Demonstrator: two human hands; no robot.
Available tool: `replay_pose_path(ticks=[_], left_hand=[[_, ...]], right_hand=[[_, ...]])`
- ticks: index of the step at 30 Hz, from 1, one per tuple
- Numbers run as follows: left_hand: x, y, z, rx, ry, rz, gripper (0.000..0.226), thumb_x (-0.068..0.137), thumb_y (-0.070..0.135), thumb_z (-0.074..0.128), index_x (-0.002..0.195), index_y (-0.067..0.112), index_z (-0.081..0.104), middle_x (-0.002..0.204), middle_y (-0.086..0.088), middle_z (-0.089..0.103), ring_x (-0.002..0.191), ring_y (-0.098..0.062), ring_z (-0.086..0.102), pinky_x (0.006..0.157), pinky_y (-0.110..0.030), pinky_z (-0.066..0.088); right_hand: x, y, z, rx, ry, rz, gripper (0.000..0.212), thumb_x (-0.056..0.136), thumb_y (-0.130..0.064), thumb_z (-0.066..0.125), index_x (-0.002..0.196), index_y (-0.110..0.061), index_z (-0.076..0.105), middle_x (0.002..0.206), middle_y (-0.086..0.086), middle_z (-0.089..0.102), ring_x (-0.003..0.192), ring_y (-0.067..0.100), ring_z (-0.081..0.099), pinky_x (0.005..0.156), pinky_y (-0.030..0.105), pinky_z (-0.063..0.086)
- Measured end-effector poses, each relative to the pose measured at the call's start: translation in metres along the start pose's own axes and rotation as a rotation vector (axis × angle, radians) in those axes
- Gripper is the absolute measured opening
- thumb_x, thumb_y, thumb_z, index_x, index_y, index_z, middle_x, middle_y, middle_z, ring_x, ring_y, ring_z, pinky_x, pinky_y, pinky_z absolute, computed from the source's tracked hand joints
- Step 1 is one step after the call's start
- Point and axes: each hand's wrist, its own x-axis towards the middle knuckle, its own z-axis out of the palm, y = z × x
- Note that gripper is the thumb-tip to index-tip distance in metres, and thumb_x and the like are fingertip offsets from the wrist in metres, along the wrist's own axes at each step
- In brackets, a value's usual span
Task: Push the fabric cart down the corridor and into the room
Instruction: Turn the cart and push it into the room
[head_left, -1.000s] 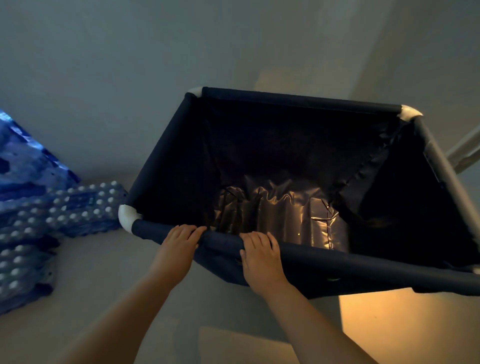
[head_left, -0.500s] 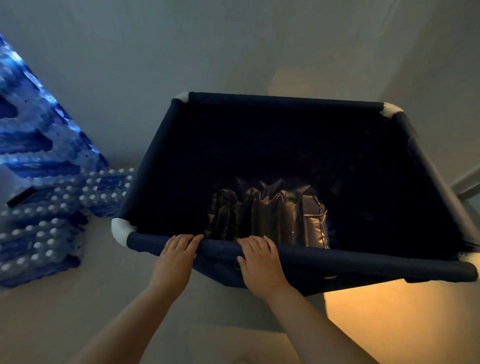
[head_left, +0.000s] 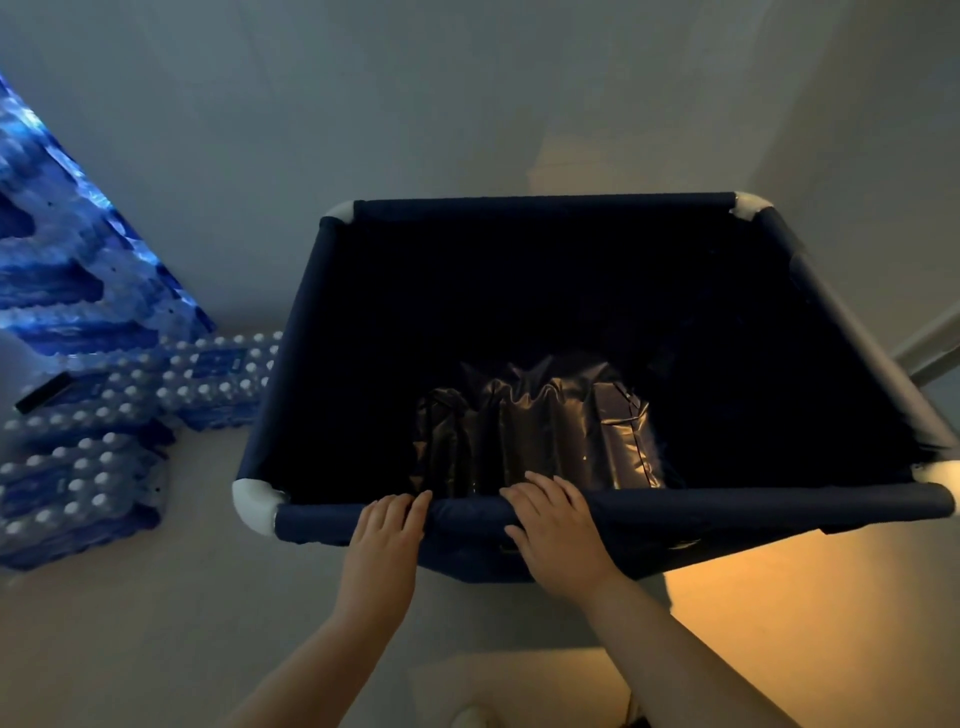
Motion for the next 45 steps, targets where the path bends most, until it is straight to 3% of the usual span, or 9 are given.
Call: replay_pose_path(ticks=[5, 14, 20, 25, 34, 39, 45], left_hand=[[0.002, 0.043, 0.009, -0.023, -0.025, -0.005, 0.074, 0.054, -0.003, 0.082, 0.123, 0.007, 0.056, 0.108, -0.012, 0.066, 0.101, -0.032, 0.061, 0.093, -0.047, 0.047], [0.047, 0.115, 0.025, -0.016, -0.037, 0.121, 0.060, 0.072, 0.006, 0.074, 0.127, 0.010, 0.052, 0.117, -0.012, 0.064, 0.111, -0.031, 0.057, 0.103, -0.048, 0.036], [0.113, 0.159, 0.025, 0.025, -0.136, 0.145, 0.050, 0.097, 0.022, 0.039, 0.144, 0.020, 0.022, 0.146, -0.002, 0.037, 0.135, -0.020, 0.028, 0.115, -0.036, 0.009], [0.180, 0.197, 0.018, 0.131, -0.239, 0.235, 0.053, 0.099, 0.023, 0.033, 0.147, 0.021, 0.009, 0.152, -0.003, 0.026, 0.139, -0.020, 0.020, 0.114, -0.036, 0.009], [0.274, 0.261, 0.026, 0.153, -0.221, 0.398, 0.048, 0.097, 0.026, 0.038, 0.142, 0.020, 0.023, 0.140, -0.002, 0.040, 0.130, -0.017, 0.032, 0.112, -0.034, 0.011], [0.330, 0.286, 0.030, 0.151, -0.180, 0.516, 0.047, 0.097, 0.026, 0.037, 0.142, 0.019, 0.025, 0.138, -0.004, 0.041, 0.127, -0.020, 0.034, 0.112, -0.035, 0.011], [0.403, 0.304, 0.030, 0.149, -0.151, 0.634, 0.045, 0.097, 0.025, 0.038, 0.141, 0.018, 0.027, 0.137, -0.003, 0.041, 0.126, -0.020, 0.034, 0.111, -0.033, 0.013]], right_hand=[[-0.023, 0.040, -0.009, 0.013, -0.031, 0.005, 0.041, 0.093, -0.034, 0.044, 0.131, -0.018, 0.045, 0.129, -0.003, 0.053, 0.131, 0.019, 0.035, 0.111, 0.038, 0.019], [-0.045, 0.126, -0.029, 0.035, -0.034, 0.064, 0.043, 0.092, -0.034, 0.047, 0.132, -0.019, 0.044, 0.131, -0.001, 0.052, 0.129, 0.020, 0.036, 0.109, 0.037, 0.022], [-0.055, 0.194, -0.046, 0.032, -0.060, 0.146, 0.050, 0.095, -0.022, 0.044, 0.142, -0.014, 0.029, 0.142, 0.005, 0.042, 0.133, 0.022, 0.031, 0.113, 0.035, 0.013], [-0.068, 0.263, -0.069, 0.002, -0.071, 0.209, 0.057, 0.095, -0.015, 0.044, 0.146, -0.018, 0.019, 0.149, 0.004, 0.034, 0.138, 0.022, 0.024, 0.113, 0.035, 0.009], [-0.063, 0.342, -0.082, -0.003, -0.057, 0.337, 0.055, 0.095, -0.014, 0.042, 0.146, -0.021, 0.021, 0.149, 0.000, 0.035, 0.138, 0.021, 0.026, 0.113, 0.036, 0.016], [-0.048, 0.370, -0.088, 0.004, 0.007, 0.445, 0.053, 0.091, -0.010, 0.050, 0.141, -0.017, 0.035, 0.141, 0.005, 0.046, 0.131, 0.025, 0.039, 0.110, 0.040, 0.024], [-0.015, 0.397, -0.088, -0.023, 0.065, 0.568, 0.056, 0.091, -0.012, 0.045, 0.143, -0.023, 0.027, 0.144, -0.002, 0.041, 0.131, 0.019, 0.035, 0.111, 0.036, 0.019]])
